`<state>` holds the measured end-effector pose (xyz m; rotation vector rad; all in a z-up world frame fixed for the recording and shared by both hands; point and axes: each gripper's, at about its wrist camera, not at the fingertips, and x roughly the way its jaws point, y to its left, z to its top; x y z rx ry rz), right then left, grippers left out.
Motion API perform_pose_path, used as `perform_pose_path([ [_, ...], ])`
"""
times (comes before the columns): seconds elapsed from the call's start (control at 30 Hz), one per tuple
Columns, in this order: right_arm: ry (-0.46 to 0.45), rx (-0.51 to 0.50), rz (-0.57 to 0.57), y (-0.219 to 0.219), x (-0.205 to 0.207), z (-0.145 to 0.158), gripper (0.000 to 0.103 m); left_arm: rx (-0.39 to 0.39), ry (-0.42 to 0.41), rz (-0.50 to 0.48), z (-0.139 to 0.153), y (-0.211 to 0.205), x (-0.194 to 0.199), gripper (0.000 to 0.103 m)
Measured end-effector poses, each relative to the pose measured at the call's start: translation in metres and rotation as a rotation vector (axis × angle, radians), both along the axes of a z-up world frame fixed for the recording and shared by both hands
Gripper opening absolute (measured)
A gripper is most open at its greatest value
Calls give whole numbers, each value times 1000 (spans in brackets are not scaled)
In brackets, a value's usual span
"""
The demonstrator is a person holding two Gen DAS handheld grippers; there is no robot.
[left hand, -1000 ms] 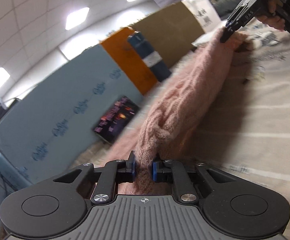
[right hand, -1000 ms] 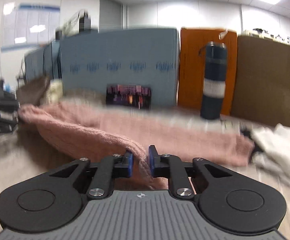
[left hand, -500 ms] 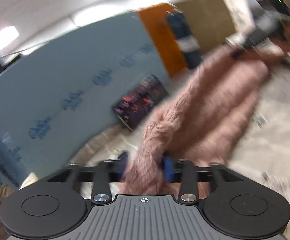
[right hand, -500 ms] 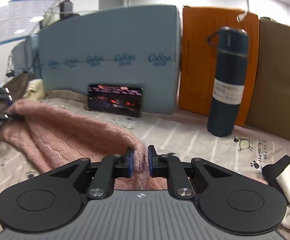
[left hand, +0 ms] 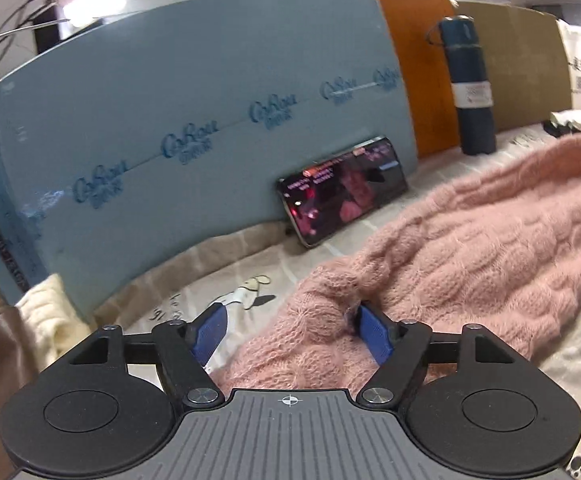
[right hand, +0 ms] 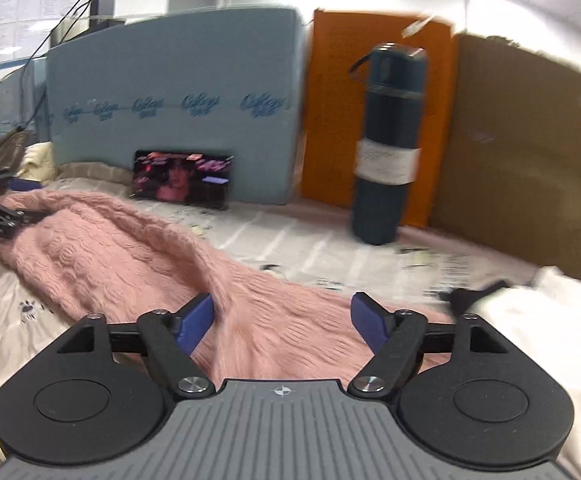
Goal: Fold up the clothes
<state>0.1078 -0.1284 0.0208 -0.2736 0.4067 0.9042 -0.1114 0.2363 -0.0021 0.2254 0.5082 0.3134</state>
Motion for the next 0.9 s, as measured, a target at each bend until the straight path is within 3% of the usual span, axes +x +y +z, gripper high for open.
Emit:
perform_pose_path([
  [0.17, -96, -18, -66, -41, -48, 1, 74, 9, -34, 32, 6, -3, 0, 74],
  [0.37, -66, -167, -62, -47, -67, -25, 70, -12, -70, 30, 12, -15, -11, 75],
  [0.4, -58, -186, -62, -46, -67, -29, 59, -18, -74, 27, 12, -17, -16, 75],
  [0.43, -50, -188, -66, -45, -62, -31, 40, -25, -79, 25, 13, -19, -20, 75],
  [0.5, -32, -162, -83, -45, -47, -31, 16, -40, -88, 23, 13, -22, -27, 75],
  [0.53, -19, -133, -95, -47, -37, -28, 12, -48, -91, 25, 13, -22, -30, 75],
  [0.73, 16, 65, -179, -57, 16, 4, 8, -77, -100, 52, 13, -19, -35, 75],
  [0.8, 57, 46, -173, -51, 33, 9, 8, -82, -97, 50, 12, -19, -35, 75],
  [0.9, 103, -69, -182, -36, 57, 6, 14, -89, -97, 47, 11, -18, -36, 75],
])
